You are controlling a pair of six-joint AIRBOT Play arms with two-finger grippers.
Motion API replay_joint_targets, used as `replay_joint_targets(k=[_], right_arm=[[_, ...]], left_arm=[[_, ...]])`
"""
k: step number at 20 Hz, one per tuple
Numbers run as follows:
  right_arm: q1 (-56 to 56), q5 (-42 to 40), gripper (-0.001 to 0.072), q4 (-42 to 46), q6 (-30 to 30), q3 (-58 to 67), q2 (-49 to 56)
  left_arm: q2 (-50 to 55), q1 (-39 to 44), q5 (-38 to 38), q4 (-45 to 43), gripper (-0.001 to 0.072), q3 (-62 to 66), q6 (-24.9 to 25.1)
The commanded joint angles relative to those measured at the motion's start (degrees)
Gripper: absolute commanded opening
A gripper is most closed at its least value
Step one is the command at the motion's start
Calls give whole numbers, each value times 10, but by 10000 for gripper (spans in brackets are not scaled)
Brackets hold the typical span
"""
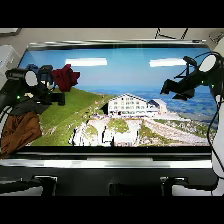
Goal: Fold the clothes and pants, and hang the long-sleeved shirts on hangers.
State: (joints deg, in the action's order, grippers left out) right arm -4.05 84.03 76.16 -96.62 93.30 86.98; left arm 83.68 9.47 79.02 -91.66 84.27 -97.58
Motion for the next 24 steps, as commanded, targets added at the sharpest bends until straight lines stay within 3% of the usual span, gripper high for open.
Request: replay_joint_targets(k=[1,11,17,22,23,24], right_arm=[[1,0,669,0,0,1,0],[1,-2,669,0,-1,1,0],[1,-162,668,0,-2,1,0],[1,-297,668,-2,-2,1,0],[1,-298,669,0,0,1,0],[1,-298,669,2,8,1,0]], left_arm=[[0,0,0,0,715,0,0],[0,0,-2,0,715,0,0],[21,5,-215,11,714,0,-1],[58,9,-457,36,716,0,-3],[72,2,-507,35,716,5,-30],[95,-15,-517,34,716,24,-91]])
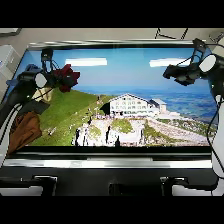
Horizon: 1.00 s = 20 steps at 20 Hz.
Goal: Fold the clothes and pants, and hang the long-sleeved shirts on hangers.
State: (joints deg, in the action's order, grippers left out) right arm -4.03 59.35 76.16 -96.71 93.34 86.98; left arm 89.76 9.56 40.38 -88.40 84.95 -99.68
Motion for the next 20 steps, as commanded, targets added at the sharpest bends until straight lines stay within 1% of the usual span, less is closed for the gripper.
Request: replay_joint_targets(k=[1,2,3,4,5,6,7,9,10,12,13,14,15,16,17,18,19,20], right_arm=[[0,-50,669,6,16,0,1],[0,-43,668,10,17,0,1],[0,-34,668,10,16,0,2],[0,-22,668,10,16,0,3],[1,-8,668,10,16,0,7],[1,4,668,10,17,0,11],[0,15,668,10,23,0,17],[1,37,668,10,36,0,24],[1,49,668,10,36,0,26],[1,68,668,8,36,0,25],[0,79,668,8,36,0,25],[0,86,668,8,36,0,25],[0,91,667,8,37,0,25],[0,91,667,8,47,0,25],[0,86,667,10,62,2,23],[0,78,667,13,74,3,18],[-1,66,667,19,83,5,9],[-1,57,666,33,85,10,-3]], left_arm=[[68,-43,-101,2,716,53,-128],[103,-72,-45,3,716,94,-161],[140,-101,37,12,716,139,-183],[172,-124,112,35,716,172,-200],[202,-142,160,76,717,191,-210],[224,-154,167,130,717,193,-209],[242,-160,150,175,717,193,-198],[266,-156,85,248,717,193,-140],[275,-149,52,272,717,193,-117],[285,-134,7,285,714,193,-109],[285,-127,-2,285,646,193,-109],[284,-121,-2,292,280,193,-109],[279,-117,-1,307,34,193,-104],[267,-111,-2,328,25,193,-79],[246,-103,-4,340,25,193,-37],[210,-90,-3,343,24,193,26],[162,-71,5,342,23,193,105],[111,-51,18,341,23,193,170]])
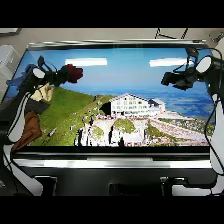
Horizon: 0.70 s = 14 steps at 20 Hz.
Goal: Fold the clothes and pants, and hang the long-sleeved shirts on hangers.
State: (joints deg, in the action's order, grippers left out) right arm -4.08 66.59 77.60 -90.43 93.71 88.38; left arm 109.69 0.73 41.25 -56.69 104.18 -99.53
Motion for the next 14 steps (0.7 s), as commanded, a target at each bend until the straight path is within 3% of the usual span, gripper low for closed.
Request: replay_joint_targets(k=[1,4,7,10,14], right_arm=[[-1,-21,666,37,23,16,-34],[-1,-19,666,71,21,45,-99],[-1,22,666,71,13,45,-187],[-1,114,667,73,13,45,-255],[-1,233,666,73,11,41,-272]], left_arm=[[-144,60,24,16,23,1,205],[-307,152,53,-53,23,1,211],[-397,252,111,-109,23,0,197],[-405,342,176,-181,24,-34,83],[-360,428,126,-196,25,-216,-32]])
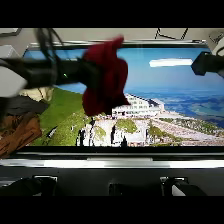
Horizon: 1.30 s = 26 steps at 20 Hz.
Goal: Fold the clothes and pants, and hang the long-sleeved shirts on hangers.
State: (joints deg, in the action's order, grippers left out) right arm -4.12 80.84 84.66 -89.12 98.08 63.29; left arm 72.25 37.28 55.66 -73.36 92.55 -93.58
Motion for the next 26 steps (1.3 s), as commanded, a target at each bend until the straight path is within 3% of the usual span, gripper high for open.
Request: replay_joint_targets(k=[1,3,4,5,6,9,11,14,16,20,24,26], right_arm=[[0,99,667,2,-2,-9,-18],[0,96,667,0,-2,-34,-8],[0,92,667,-1,-2,-50,0],[0,90,667,-6,-2,-64,12],[0,87,669,-22,-2,-81,25],[0,58,690,-101,11,-137,72],[0,29,702,-165,21,-177,110],[0,-9,705,-239,33,-223,185],[0,-19,705,-298,47,-236,238],[0,-61,704,-399,55,-238,327],[12,-123,706,-454,66,-238,367],[30,-153,710,-462,76,-238,379]], left_arm=[[37,78,-53,-27,25,-151,-125],[93,91,-114,2,25,-214,-184],[122,88,-123,37,34,-220,-189],[148,77,-119,84,281,-214,-181],[162,57,-104,134,702,-201,-157],[156,-42,12,170,716,-134,-35],[144,-127,130,162,717,-97,2],[111,-206,269,161,714,-145,53],[81,-214,251,162,714,-242,83],[75,-191,100,228,714,-412,104],[76,-150,-24,278,714,-470,113],[83,-127,-44,286,713,-471,111]])
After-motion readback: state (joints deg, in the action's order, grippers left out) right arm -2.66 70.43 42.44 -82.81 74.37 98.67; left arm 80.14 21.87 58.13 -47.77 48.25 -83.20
